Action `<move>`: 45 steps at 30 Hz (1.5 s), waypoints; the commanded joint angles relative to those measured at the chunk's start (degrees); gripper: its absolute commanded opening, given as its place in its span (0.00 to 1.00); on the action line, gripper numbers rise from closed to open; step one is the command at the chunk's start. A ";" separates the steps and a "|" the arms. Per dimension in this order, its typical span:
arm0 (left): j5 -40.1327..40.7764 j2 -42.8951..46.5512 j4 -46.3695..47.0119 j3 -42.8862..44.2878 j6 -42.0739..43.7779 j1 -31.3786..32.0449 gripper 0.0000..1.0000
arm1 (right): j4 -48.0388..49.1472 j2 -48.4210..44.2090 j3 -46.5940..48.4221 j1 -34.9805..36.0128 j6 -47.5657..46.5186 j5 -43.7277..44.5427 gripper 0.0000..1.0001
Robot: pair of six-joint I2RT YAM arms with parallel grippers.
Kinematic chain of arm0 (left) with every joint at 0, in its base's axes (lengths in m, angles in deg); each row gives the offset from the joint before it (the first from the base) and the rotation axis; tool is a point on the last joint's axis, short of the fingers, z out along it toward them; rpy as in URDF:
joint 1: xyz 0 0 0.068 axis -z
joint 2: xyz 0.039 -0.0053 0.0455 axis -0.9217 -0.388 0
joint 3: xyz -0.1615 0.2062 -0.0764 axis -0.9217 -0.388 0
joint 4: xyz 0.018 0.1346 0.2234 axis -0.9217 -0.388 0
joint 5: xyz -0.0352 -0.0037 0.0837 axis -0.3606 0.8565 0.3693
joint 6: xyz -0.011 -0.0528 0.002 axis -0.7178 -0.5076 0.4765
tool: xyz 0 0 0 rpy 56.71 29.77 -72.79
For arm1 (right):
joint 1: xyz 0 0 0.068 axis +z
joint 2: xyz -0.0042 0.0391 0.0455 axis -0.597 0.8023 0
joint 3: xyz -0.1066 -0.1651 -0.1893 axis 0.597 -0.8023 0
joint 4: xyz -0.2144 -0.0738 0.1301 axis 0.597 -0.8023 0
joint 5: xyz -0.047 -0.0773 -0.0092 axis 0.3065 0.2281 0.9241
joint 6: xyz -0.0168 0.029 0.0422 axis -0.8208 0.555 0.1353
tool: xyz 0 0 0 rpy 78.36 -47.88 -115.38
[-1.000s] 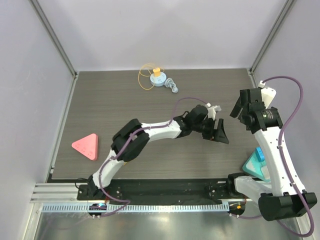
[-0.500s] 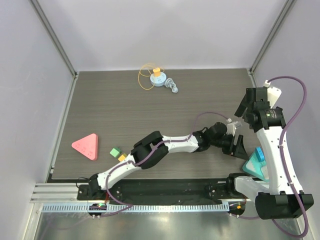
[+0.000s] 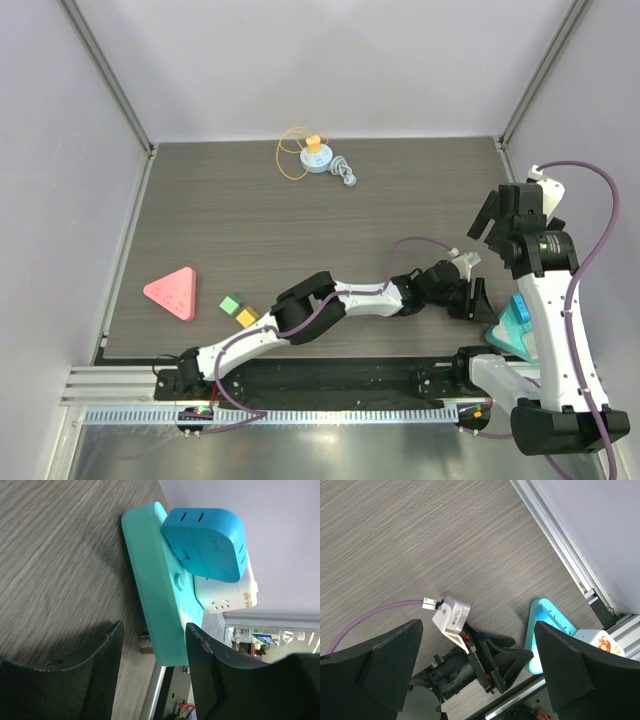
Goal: Pull the plug off the socket
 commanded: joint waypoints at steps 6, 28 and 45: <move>-1.74 -1.72 0.29 5.97 -3.00 0.54 0.55 | 1.32 -2.61 -0.13 -0.18 -1.29 -2.53 1.00; -12.91 -6.03 4.23 9.49 -14.07 -0.16 0.50 | 1.23 -3.49 -0.04 -0.18 -1.38 -2.97 1.00; -12.21 -4.89 5.46 6.60 -18.74 -1.21 0.12 | 0.97 -4.28 0.49 -0.09 -1.29 -3.23 1.00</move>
